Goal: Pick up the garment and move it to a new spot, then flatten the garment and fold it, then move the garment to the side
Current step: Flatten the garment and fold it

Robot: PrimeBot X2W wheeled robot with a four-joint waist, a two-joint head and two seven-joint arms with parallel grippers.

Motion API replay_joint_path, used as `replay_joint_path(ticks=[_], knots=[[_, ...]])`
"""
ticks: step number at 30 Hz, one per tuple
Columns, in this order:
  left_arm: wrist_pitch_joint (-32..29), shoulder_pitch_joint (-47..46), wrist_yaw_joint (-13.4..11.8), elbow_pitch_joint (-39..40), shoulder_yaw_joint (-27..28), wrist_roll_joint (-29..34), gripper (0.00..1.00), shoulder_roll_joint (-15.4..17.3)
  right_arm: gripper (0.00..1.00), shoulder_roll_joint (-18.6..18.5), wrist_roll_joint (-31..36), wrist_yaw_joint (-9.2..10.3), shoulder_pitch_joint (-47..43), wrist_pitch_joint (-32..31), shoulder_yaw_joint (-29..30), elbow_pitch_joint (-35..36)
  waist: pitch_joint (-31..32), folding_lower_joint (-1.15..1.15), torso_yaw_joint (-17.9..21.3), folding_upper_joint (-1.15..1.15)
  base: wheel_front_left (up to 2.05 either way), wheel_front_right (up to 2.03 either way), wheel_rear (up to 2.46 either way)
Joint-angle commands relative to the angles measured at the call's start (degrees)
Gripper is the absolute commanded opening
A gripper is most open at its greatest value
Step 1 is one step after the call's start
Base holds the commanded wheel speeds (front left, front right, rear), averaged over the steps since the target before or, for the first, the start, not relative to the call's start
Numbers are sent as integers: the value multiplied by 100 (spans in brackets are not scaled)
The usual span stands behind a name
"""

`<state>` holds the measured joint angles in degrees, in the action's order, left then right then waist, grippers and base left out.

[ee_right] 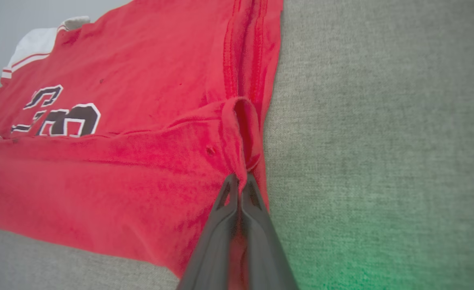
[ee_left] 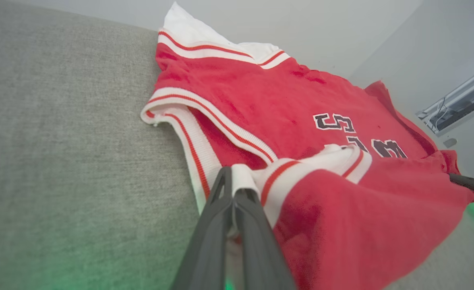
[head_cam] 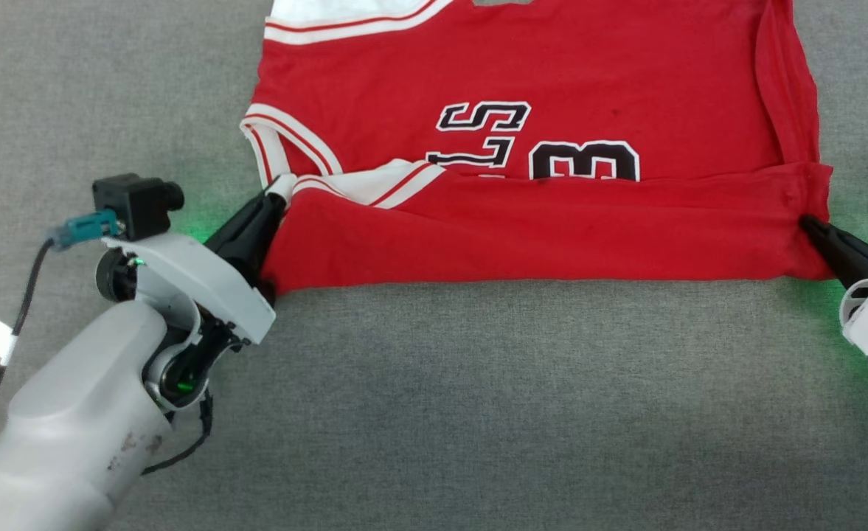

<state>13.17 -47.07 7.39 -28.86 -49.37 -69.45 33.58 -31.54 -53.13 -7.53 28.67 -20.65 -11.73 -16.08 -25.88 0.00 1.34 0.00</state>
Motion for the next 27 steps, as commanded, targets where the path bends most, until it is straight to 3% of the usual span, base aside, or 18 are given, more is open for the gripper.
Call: replay_joint_path(ticks=[1,2,3,4,5,9,15,18,24,27], knots=[[15,-22,13,-120,-54,61,29,-2,0,12,37,9,19,28,-92,-72,30,0,-7,0,0,0,0],[26,-64,13,-211,-127,158,46,6,0,6,73,9,44,69,-168,-116,56,0,-11,0,0,0,0],[38,-113,12,-295,-179,236,100,20,17,-15,128,9,63,125,-243,-148,88,0,-16,0,0,0,0],[57,-159,12,-365,-223,297,100,29,47,-50,191,9,79,208,-315,-174,128,0,-21,0,0,0,0],[57,-208,12,-402,-261,351,100,42,100,-89,267,9,97,309,-349,-193,174,0,-29,0,0,0,0],[6,-363,12,-437,-387,519,100,201,100,-179,481,9,71,636,-433,-255,405,0,-65,0,0,0,0],[-859,-636,-173,-158,-653,698,100,589,100,-226,505,9,-174,839,-475,-112,788,0,-117,0,0,0,0],[-1540,-710,-375,240,-724,541,100,771,100,-245,499,9,-301,853,-453,-10,927,0,-133,0,0,0,0],[-3606,-605,-726,1370,-967,-295,100,1220,100,-300,673,9,-456,812,-432,193,996,0,-110,0,0,0,0],[-4223,-629,-1005,1687,-1041,-535,100,1380,100,-235,729,9,-466,750,-435,362,937,0,-52,0,0,0,0]])
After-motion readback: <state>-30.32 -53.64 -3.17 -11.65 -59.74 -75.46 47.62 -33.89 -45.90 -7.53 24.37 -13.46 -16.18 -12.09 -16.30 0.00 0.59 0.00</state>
